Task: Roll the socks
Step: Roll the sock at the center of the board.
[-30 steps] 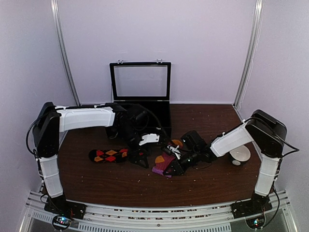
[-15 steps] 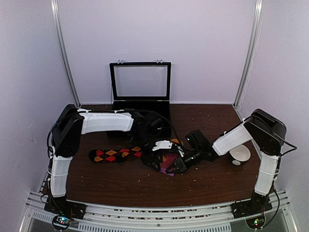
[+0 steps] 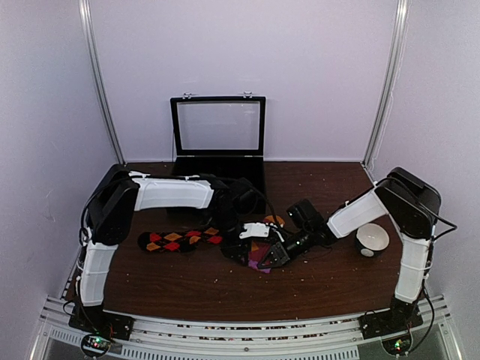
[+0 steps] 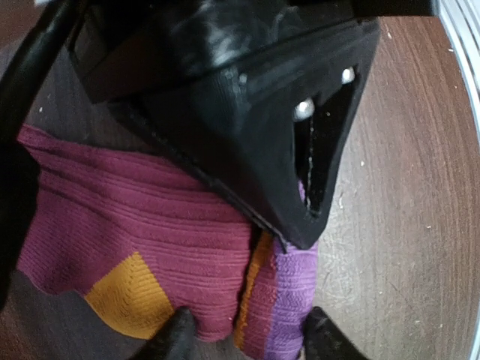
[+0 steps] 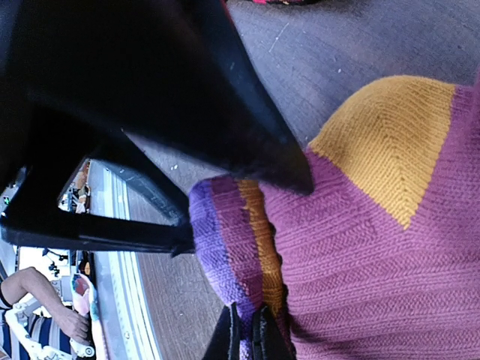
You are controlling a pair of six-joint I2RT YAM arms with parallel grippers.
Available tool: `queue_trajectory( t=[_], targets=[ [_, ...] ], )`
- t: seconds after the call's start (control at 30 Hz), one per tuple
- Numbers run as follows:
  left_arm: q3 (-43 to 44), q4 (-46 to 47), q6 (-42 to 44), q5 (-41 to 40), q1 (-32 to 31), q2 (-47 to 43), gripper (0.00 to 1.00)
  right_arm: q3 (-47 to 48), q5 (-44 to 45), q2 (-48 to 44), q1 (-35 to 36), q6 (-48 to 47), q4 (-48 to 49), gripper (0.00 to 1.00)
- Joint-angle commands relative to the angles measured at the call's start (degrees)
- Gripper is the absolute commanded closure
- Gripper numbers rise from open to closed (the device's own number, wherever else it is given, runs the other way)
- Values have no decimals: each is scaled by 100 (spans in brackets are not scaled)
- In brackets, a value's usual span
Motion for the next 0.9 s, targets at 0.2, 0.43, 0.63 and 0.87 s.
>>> queue_trajectory(
  t=[0.2,0.43,0.63,0.87],
  targets=[
    [485,-169,193,72,-75,375,70,-277,1077,415,-63,29,-1157,100],
    [722,-676,346,160,-179,610,63,-286,1029,389,-63,102,-1089,100],
    [698,-923,393,186,-203,646,52,-294,985,368,-63,264,-921,100],
    [911,-1031,245,362,-213,819,52,-303,1018,317,-62,285,-906,100]
  ],
)
